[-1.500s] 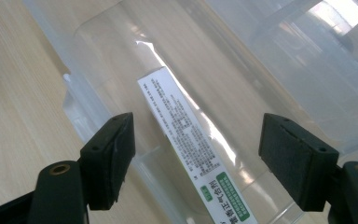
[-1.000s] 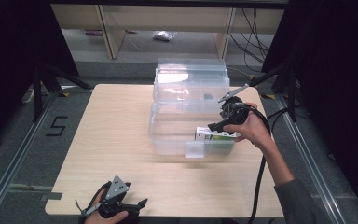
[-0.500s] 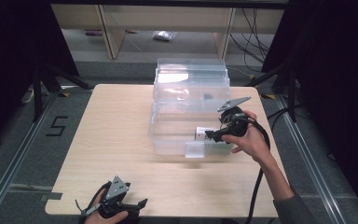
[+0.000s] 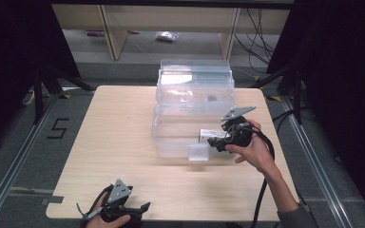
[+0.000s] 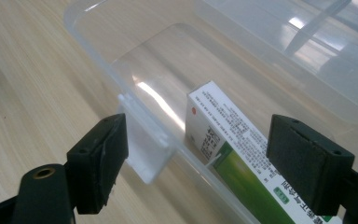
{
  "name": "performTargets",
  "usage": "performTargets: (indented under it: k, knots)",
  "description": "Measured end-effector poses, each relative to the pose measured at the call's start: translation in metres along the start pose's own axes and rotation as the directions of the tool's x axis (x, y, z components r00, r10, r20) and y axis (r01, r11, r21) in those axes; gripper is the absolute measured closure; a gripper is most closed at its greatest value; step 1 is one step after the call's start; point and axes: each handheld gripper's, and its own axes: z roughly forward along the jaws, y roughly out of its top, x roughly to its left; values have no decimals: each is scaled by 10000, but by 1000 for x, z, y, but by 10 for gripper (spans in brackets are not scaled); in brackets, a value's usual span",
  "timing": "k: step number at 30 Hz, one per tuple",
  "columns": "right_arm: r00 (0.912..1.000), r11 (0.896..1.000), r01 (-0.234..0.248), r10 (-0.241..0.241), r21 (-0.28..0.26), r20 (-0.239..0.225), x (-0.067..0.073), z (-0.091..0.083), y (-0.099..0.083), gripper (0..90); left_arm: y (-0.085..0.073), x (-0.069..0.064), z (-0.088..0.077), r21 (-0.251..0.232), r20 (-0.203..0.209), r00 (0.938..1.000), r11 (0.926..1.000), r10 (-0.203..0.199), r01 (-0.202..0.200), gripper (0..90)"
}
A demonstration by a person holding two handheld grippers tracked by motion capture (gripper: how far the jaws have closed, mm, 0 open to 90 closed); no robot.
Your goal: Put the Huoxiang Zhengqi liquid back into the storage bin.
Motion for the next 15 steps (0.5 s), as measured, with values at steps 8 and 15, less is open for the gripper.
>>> performTargets:
  k: [8,15]
  knots:
    - [9999,9997,-133,131,-206,-84,7,-2,-11,231,0,-2,0,-112,-12,10000,9999,-85,85,148]
    - [9991,9990,-404,401,-211,-140,10,-6,-15,222,0,-2,-1,-36,11,10000,10000,-11,11,148]
